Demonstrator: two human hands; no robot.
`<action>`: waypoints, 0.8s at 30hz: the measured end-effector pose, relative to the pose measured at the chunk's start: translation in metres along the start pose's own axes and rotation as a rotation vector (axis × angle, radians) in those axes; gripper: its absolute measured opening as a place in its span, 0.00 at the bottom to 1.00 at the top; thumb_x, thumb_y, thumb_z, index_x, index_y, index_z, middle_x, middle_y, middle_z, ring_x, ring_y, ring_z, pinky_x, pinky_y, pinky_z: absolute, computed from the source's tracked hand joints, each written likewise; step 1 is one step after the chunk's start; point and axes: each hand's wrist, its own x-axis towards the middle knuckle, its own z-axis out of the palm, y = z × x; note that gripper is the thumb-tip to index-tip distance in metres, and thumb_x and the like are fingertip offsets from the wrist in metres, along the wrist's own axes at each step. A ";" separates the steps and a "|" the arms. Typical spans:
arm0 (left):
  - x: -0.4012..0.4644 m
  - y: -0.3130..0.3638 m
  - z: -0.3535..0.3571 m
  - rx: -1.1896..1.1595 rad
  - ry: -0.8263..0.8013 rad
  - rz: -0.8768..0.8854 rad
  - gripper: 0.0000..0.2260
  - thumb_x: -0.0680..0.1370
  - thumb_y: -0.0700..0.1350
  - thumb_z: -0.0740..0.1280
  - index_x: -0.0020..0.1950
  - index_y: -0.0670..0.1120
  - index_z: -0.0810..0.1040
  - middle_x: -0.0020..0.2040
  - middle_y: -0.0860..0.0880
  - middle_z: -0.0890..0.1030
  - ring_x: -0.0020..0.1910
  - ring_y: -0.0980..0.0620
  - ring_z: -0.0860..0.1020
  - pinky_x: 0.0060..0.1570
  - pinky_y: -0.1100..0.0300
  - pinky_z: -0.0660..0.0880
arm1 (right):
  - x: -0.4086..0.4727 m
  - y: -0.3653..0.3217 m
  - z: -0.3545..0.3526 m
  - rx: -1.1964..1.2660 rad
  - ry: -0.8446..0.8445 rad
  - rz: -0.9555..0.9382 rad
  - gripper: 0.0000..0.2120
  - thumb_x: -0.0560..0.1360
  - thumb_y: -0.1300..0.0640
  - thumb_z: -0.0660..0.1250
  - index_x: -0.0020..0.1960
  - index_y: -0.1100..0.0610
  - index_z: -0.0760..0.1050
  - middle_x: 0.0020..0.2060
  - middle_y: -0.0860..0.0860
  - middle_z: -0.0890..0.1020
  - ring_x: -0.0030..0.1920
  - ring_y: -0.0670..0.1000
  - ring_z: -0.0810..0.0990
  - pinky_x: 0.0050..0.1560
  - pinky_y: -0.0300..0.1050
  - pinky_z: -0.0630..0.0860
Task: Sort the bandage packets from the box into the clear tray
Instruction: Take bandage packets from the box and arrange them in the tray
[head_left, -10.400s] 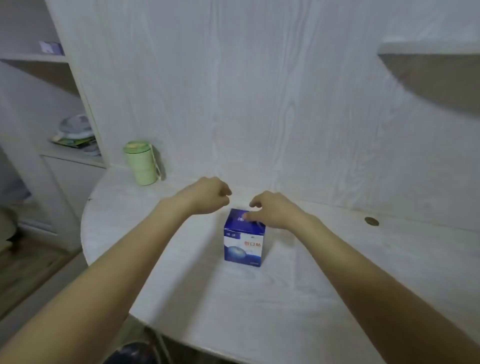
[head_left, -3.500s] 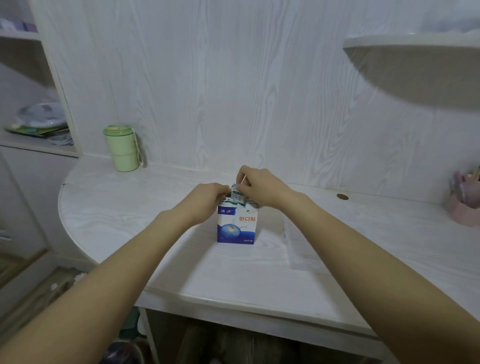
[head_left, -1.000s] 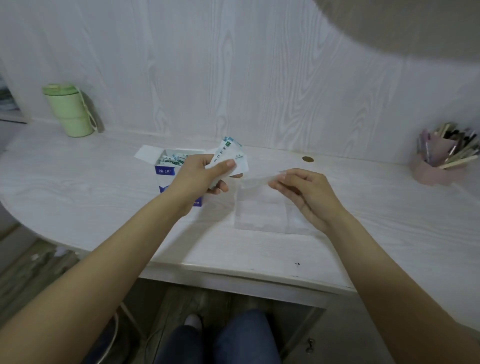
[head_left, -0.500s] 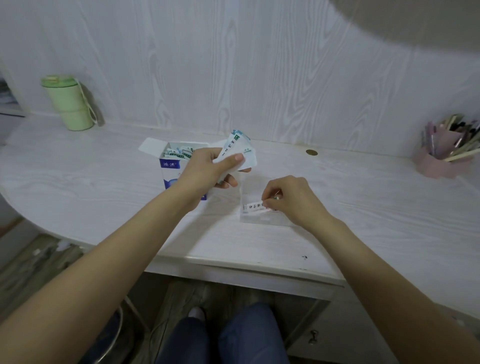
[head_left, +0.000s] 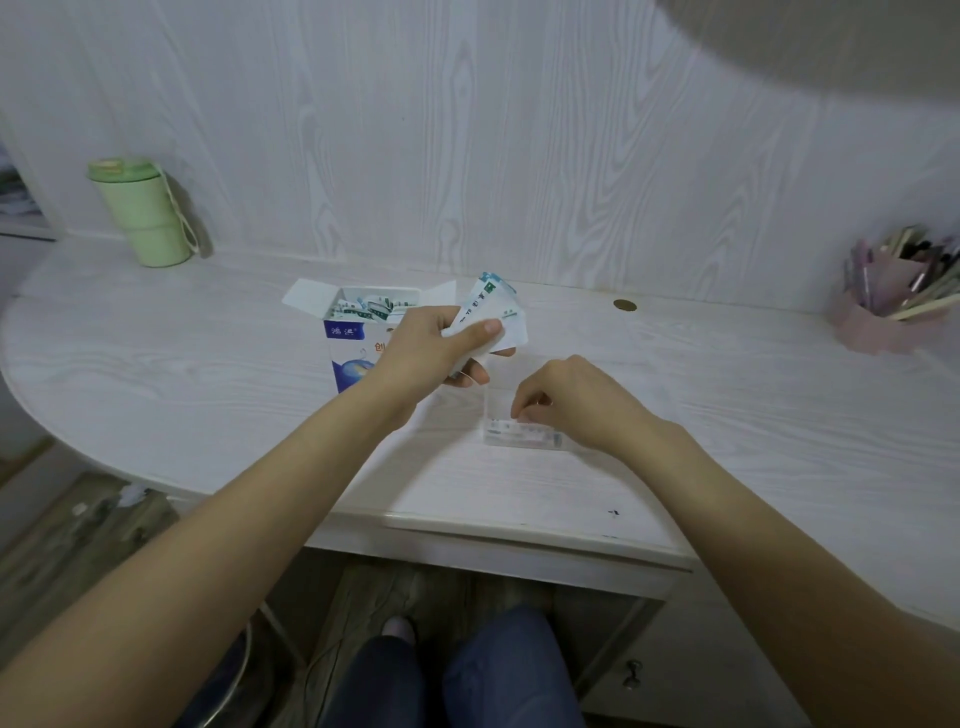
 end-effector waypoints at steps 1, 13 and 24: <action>0.000 0.000 0.000 -0.001 -0.002 -0.003 0.04 0.77 0.46 0.67 0.44 0.47 0.79 0.33 0.56 0.83 0.26 0.58 0.78 0.32 0.65 0.76 | 0.001 0.001 0.001 0.020 -0.016 -0.008 0.08 0.75 0.63 0.66 0.47 0.55 0.83 0.44 0.49 0.84 0.44 0.47 0.81 0.49 0.46 0.78; -0.002 -0.001 0.000 -0.082 -0.113 -0.050 0.04 0.77 0.45 0.67 0.50 0.47 0.79 0.40 0.52 0.82 0.30 0.56 0.80 0.32 0.67 0.76 | -0.003 -0.009 -0.021 0.999 0.369 0.204 0.10 0.70 0.64 0.73 0.51 0.60 0.79 0.31 0.52 0.82 0.30 0.44 0.80 0.36 0.35 0.77; 0.000 -0.005 -0.017 -0.131 0.038 -0.039 0.07 0.79 0.44 0.65 0.54 0.43 0.78 0.45 0.47 0.84 0.32 0.53 0.82 0.32 0.65 0.77 | -0.015 0.006 -0.017 1.318 0.405 0.274 0.04 0.74 0.66 0.68 0.41 0.65 0.80 0.37 0.56 0.82 0.40 0.49 0.83 0.46 0.35 0.79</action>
